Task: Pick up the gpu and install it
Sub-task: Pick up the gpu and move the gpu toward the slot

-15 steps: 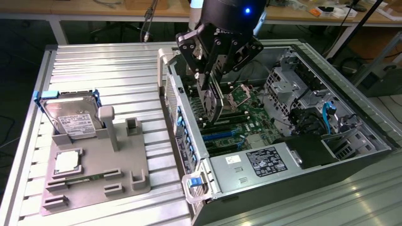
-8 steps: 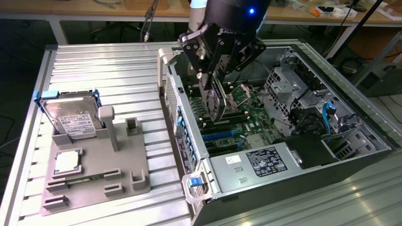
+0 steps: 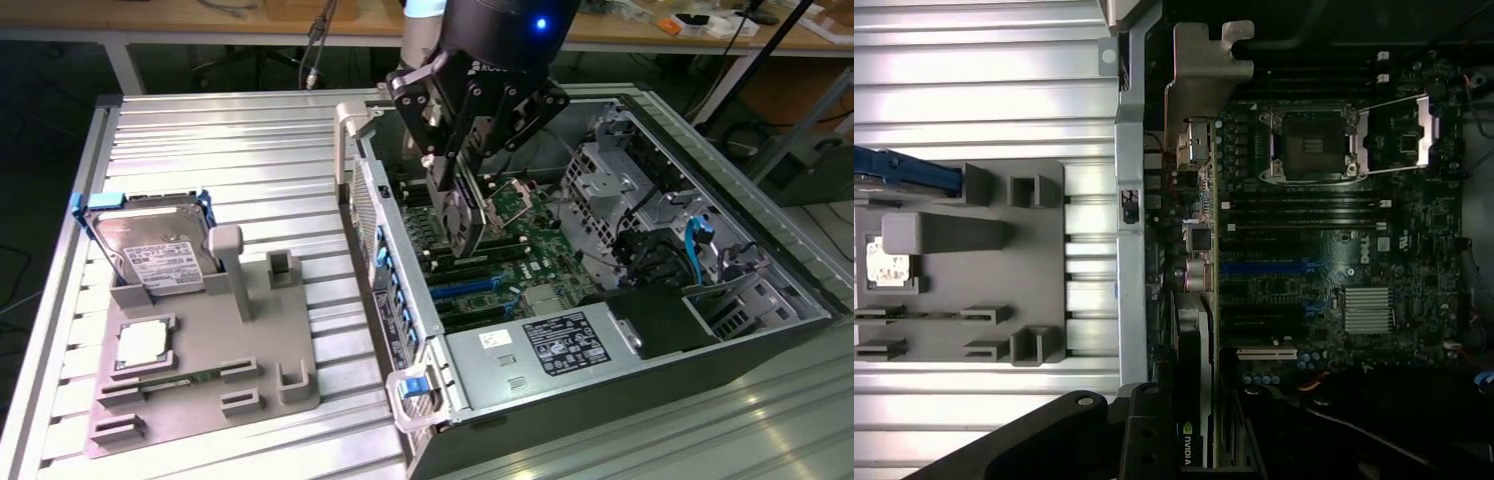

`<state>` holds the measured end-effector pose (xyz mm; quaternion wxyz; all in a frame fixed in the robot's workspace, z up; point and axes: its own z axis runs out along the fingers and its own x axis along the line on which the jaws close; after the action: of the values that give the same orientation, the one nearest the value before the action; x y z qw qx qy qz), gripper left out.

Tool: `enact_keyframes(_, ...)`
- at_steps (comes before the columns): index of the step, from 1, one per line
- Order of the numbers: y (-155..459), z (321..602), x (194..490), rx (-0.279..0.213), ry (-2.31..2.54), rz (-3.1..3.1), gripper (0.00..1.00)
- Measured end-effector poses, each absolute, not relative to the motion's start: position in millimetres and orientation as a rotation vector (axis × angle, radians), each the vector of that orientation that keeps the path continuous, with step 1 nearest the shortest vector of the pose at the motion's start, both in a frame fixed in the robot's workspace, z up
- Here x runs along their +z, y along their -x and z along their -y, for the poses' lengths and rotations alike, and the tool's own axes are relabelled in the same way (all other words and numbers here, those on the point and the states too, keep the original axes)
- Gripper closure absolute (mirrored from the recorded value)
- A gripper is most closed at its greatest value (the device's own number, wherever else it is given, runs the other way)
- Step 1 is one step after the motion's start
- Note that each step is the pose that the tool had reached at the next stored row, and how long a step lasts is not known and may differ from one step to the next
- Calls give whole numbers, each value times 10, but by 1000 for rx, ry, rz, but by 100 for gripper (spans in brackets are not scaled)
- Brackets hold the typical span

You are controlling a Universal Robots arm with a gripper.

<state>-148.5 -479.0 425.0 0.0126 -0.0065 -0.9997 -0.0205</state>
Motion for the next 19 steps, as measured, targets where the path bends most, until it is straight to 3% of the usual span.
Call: enact_keyframes(19,1368,4790,4245,-63,-3,3115,73)
